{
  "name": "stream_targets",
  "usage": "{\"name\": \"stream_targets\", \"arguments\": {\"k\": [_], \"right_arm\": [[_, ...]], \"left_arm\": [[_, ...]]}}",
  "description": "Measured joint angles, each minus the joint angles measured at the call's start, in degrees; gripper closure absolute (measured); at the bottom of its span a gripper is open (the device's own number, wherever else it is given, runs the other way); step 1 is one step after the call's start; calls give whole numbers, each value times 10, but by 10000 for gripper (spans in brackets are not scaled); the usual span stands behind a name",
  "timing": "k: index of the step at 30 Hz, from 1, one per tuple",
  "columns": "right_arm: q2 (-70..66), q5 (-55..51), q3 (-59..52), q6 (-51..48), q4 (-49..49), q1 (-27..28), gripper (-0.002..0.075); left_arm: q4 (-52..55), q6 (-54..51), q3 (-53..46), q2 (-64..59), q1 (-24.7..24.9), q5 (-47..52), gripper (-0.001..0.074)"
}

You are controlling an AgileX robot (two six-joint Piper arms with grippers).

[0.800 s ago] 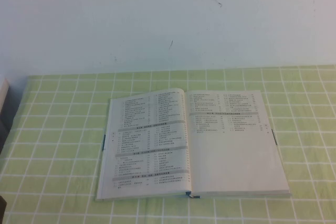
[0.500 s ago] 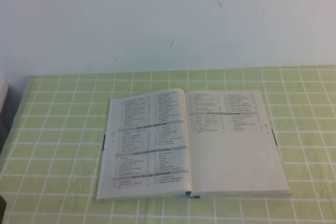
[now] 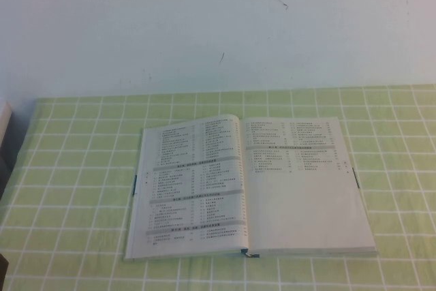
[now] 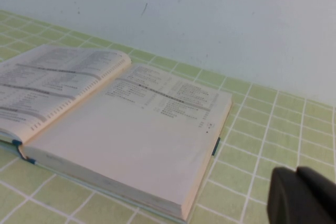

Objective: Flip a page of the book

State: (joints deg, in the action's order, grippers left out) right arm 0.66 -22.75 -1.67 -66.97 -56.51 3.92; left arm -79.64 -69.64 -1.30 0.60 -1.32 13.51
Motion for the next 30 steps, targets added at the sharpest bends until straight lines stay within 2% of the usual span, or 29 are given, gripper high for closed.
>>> {"name": "stream_targets", "arguments": {"k": [8,11,16,19,26,30], "right_arm": [[0,0,0,0,-22,0,729],[0,-6,0,0,-101,0,729],[0,-12,0,3,-323,0,729],[0,15,0,3,-388,0,729],[0,108,0,3,-416,0,729],[0,128,0,3,-421,0,729]], "left_arm": [[-4,0,0,0,0,-1,739],[-51,0,0,0,0,-1,739],[-164,3,0,0,0,-9,739],[-180,10,0,0,0,-12,738],[-184,71,0,0,0,-11,738],[-185,77,0,0,0,-12,738]]}}
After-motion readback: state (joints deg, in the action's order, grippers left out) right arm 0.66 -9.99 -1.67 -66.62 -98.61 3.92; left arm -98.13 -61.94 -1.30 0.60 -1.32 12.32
